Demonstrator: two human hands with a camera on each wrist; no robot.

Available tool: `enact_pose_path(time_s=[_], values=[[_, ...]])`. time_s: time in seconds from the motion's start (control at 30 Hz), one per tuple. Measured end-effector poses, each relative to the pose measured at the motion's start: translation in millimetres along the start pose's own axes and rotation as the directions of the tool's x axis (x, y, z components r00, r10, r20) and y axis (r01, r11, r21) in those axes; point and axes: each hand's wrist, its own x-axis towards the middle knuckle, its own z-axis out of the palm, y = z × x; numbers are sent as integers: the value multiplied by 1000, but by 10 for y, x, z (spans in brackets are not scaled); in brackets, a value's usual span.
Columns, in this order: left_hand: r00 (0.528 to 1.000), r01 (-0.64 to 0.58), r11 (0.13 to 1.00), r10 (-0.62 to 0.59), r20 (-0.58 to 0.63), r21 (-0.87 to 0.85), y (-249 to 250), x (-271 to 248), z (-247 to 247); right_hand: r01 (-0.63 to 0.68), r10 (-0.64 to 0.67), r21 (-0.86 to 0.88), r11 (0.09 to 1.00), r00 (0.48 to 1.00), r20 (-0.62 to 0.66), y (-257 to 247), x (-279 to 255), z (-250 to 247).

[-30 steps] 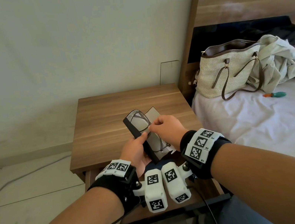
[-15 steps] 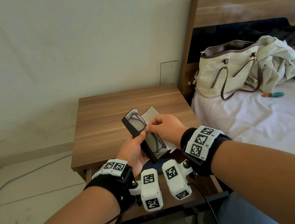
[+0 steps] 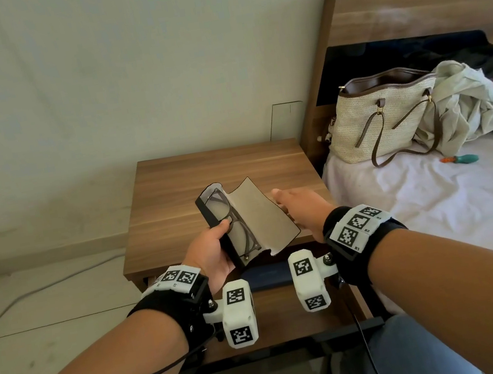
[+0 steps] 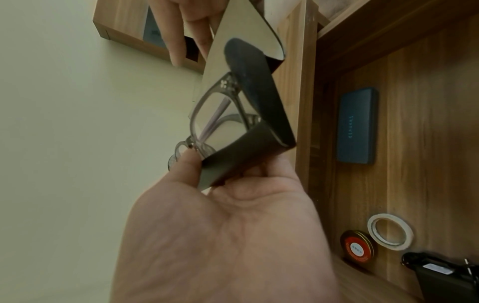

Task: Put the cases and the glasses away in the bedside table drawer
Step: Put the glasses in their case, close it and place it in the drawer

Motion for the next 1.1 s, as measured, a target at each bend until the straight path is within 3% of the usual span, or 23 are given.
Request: enact_pose_path(time_s=[0.1,0.2,0.37,0.6,0.83,1.1], values=[[1000,-10,1000,10,16,-5,5,-20,-16,-176,133,282,943,978,163,40,-43,12],[999,-21,1000,21,25,0,14,-40,-27,-222,133,396,891,962,240,65,-79,37],[999,-39,999,38,25,9,28,-71,-27,-233,59,455,860,930,364,72,-142,44],[996,-89,994,87,32,68,21,-127,13,-249,57,473,845,922,383,103,-122,81],[996,-81,994,79,38,69,17,-174,33,-100,-83,459,883,929,362,68,-178,135],[997,-69,991,65,33,116,-15,-190,12,102,-193,271,957,923,332,101,-200,208]])
